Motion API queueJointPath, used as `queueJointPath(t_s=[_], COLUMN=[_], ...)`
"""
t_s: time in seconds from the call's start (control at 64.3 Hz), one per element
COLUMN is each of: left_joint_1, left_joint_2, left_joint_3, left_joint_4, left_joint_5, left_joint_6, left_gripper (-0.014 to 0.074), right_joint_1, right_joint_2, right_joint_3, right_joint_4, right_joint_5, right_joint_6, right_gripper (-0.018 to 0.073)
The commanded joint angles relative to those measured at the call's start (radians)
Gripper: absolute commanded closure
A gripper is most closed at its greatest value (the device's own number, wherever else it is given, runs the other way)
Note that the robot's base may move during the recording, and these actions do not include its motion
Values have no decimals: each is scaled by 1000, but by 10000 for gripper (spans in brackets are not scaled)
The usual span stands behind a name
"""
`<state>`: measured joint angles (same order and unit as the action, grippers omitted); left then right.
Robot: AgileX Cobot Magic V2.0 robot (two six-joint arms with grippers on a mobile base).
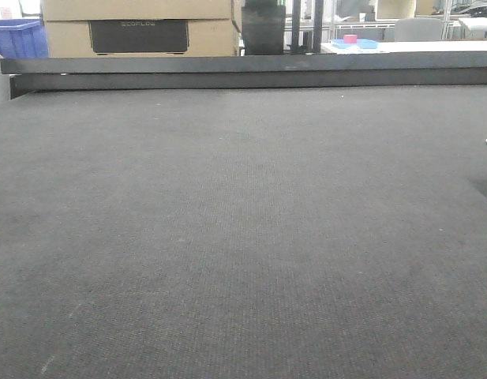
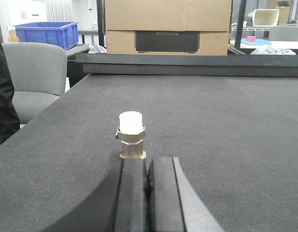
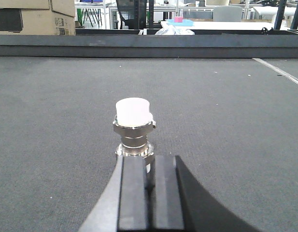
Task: Place valve from conveyor to right shelf box
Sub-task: 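Lower both open grippers over the white-capped silver valves on the conveyor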
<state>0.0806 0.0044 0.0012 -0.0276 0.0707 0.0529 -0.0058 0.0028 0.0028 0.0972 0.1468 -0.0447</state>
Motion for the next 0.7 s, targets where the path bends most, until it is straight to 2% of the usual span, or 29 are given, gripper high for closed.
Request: queueJointPath(t_s=[0.0,0.684], left_joint_1=[3,3], left_joint_2=[-4,-4], left_joint_3=[-1,-1], left_joint_4=[2,-17], left_joint_5=[-16,-47], left_joint_6=[-5,-5], left_gripper=[707,707], right_joint_1=[2,2], right_joint_2=[-3,-3], right_joint_3=[-3,-3], right_joint_4=[1,1], right_joint_5=[-21,-21], right_joint_6=[-2,-2], right_gripper=[721,721])
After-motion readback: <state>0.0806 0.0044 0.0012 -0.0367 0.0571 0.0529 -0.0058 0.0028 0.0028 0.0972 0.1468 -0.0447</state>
